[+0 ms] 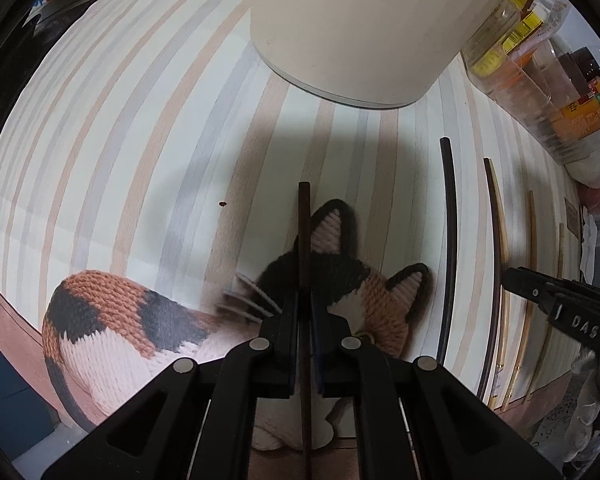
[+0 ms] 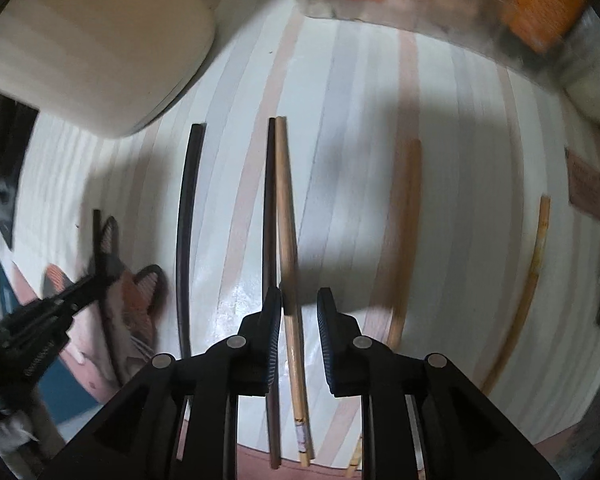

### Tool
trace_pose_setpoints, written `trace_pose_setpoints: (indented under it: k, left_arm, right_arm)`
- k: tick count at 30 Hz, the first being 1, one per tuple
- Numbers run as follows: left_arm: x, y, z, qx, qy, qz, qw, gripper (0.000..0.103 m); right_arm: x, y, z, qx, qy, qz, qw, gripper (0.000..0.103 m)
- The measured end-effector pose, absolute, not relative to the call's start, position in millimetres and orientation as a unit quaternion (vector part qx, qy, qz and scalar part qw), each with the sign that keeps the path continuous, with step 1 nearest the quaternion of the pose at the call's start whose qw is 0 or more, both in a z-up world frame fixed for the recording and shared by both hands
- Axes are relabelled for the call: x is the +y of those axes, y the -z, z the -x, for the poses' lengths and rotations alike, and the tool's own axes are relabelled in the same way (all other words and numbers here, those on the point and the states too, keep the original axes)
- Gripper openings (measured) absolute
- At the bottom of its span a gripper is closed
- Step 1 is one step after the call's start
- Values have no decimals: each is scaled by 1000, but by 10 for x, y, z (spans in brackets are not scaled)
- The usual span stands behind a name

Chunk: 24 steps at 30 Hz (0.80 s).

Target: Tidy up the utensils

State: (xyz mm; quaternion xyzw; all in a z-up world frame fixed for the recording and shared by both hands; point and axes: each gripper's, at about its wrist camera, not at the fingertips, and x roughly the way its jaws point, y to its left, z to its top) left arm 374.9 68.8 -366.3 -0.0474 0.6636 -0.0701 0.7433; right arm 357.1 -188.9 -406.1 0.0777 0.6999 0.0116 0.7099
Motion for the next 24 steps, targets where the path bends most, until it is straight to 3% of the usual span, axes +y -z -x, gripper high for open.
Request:
trace_pose_setpoints:
  k: [3, 7, 18, 24]
  left_arm:
    - [681, 3637, -3770, 663, 69, 44, 744, 4]
    - [613, 3635, -3779, 660, 67, 36, 747, 4]
    - [679, 3673, -3760, 666, 76, 82, 737, 6]
    - [617, 3676, -3857, 670, 86, 69, 735, 7]
  right_arm:
    - [-1503, 4120, -3586, 701, -3, -22, 713, 17]
    - [-1205, 4151, -3516, 688, 21, 30, 725, 7]
    - [-1719, 4204, -3092, 737, 43, -109, 666, 8]
    - [-1754, 4226, -3362, 732, 60, -68, 676, 8]
